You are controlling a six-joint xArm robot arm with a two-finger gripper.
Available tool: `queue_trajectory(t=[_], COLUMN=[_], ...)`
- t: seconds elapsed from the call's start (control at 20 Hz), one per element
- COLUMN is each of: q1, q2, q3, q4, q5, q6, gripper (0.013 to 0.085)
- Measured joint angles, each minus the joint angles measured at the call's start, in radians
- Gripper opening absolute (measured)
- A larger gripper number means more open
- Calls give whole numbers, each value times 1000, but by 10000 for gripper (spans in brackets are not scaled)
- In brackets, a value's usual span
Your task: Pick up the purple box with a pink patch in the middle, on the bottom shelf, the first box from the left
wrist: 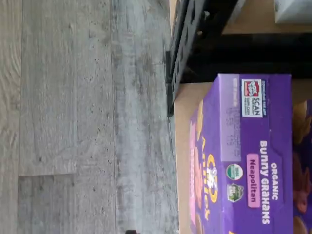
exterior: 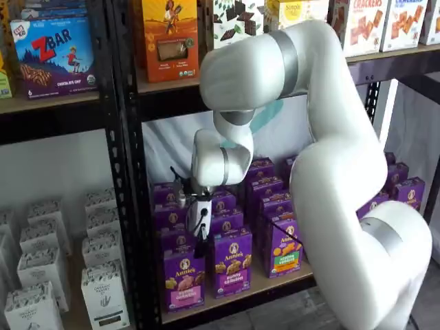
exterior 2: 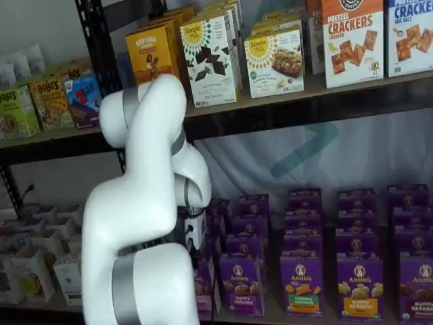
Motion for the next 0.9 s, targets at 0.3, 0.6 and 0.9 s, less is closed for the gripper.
queue_trajectory(t=[0.3,0.6,0.9], q1=[-9,-9,-5], q2=[70,132,195], q3=[-84,-147,-203], q4=[-31,-67,-76], q5=[35,52,45], q6=[21,53,65], gripper=[850,850,850])
